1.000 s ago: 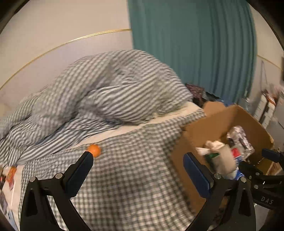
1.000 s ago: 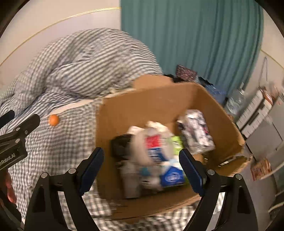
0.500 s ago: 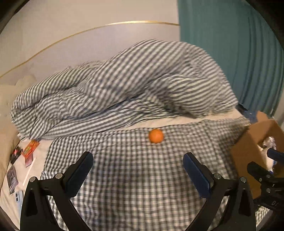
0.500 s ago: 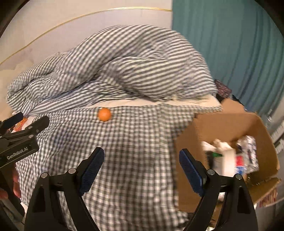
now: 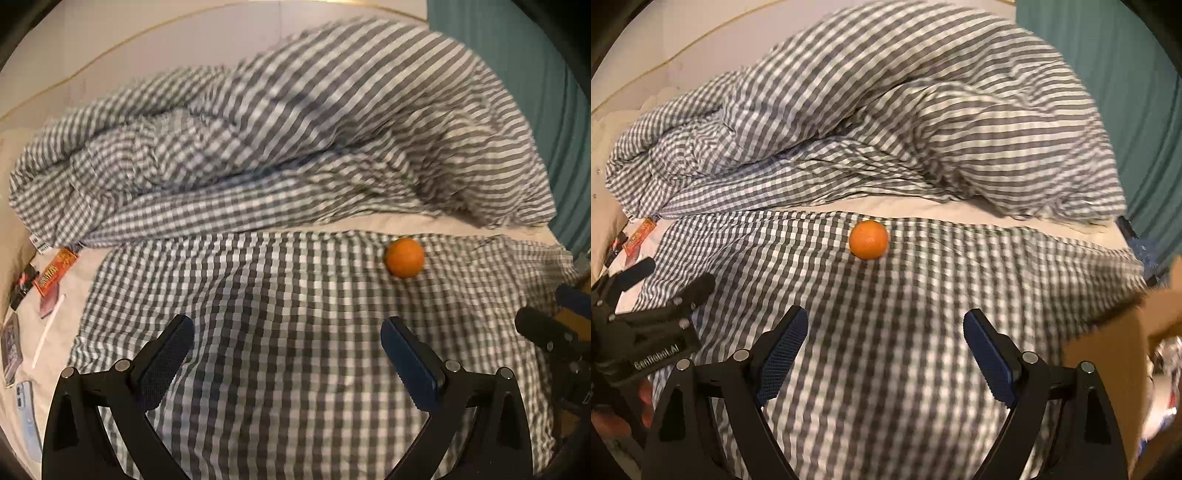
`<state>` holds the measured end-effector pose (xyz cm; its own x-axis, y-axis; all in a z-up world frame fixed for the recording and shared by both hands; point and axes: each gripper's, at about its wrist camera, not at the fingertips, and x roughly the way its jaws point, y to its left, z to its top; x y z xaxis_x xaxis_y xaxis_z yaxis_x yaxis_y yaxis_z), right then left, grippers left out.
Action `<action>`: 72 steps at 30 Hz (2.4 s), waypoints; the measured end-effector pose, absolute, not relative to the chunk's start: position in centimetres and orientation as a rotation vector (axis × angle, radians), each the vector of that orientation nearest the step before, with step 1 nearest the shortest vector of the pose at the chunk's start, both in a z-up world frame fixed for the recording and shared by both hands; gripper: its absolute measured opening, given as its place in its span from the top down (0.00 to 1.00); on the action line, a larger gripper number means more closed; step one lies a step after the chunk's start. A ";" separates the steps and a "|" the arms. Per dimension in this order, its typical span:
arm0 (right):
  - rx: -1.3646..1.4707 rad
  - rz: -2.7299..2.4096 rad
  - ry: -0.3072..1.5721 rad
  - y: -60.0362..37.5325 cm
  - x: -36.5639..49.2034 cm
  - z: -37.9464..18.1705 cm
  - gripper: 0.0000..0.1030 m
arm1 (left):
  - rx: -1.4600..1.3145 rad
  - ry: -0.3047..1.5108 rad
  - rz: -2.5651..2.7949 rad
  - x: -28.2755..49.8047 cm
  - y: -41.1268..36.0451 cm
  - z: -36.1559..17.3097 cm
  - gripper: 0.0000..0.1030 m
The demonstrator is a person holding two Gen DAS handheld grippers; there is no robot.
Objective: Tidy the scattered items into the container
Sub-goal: 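Withdraw both open grippers from the box and move right gripper toward orange, then lower right gripper around the orange and close on it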
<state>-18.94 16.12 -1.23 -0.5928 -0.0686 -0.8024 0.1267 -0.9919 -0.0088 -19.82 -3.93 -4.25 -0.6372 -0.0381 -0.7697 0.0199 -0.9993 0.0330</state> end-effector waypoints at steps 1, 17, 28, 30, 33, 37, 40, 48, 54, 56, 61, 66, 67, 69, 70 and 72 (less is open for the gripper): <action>1.367 -2.701 0.100 15.9 -19.5 -1.5 0.16 | 1.340 -0.035 -2.802 -20.4 -4.1 -4.9 0.00; 1.524 -2.614 0.117 12.8 -30.7 -10.1 0.16 | 1.429 -0.034 -2.703 -26.9 -6.6 -11.0 0.00; 1.619 -2.599 0.100 12.8 -33.3 -14.1 0.16 | 1.462 0.005 -2.669 -28.6 -8.1 -12.6 0.00; 1.611 -2.612 0.106 12.8 -33.5 -14.1 0.16 | 1.470 0.003 -2.670 -28.7 -8.0 -12.8 0.00; 1.623 -2.622 0.119 12.8 -33.8 -14.3 0.22 | 1.479 -0.001 -2.658 -28.7 -8.1 -13.2 0.00; 1.632 -2.602 0.113 12.5 -33.6 -14.0 0.58 | 1.476 0.020 -2.651 -28.5 -8.6 -13.0 0.00; 1.630 -2.592 0.111 12.4 -33.4 -13.5 0.73 | 1.463 0.018 -2.655 -28.1 -8.6 -12.4 0.00; 1.577 -2.581 0.087 12.2 -31.9 -10.7 0.96 | 1.425 0.012 -2.679 -26.4 -8.6 -10.2 0.00; 1.539 -2.620 0.044 12.9 -31.1 -10.0 0.47 | 1.419 0.028 -2.678 -26.0 -8.8 -10.4 0.00; 1.554 -2.610 0.030 13.1 -32.1 -10.9 0.47 | 1.424 0.036 -2.676 -26.3 -8.9 -10.7 0.00; 1.589 -2.607 0.059 12.6 -34.0 -13.0 0.47 | 1.432 0.065 -2.667 -27.1 -9.3 -11.8 0.00; 1.643 -2.585 0.082 12.3 -35.3 -14.8 0.48 | 1.450 0.062 -2.655 -27.7 -9.5 -12.8 0.00; 1.634 -2.592 0.081 12.3 -35.3 -14.8 0.49 | 1.453 0.062 -2.653 -27.7 -9.6 -13.0 0.00; 1.625 -2.604 0.100 12.0 -35.1 -14.8 0.50 | 1.459 0.066 -2.649 -27.8 -9.7 -13.3 0.00; 1.622 -2.608 0.114 11.9 -35.0 -14.7 0.50 | 1.464 0.063 -2.645 -27.9 -9.7 -13.5 0.00; 1.614 -2.612 0.119 11.8 -34.6 -14.6 0.50 | 1.466 0.058 -2.644 -27.8 -9.7 -13.5 0.00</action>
<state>-34.59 11.84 -14.56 -0.4462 -0.0179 -0.8947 0.0991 -0.9946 -0.0295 -27.84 -9.67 -13.45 -0.5245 -0.0842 -0.8473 0.1216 -0.9923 0.0234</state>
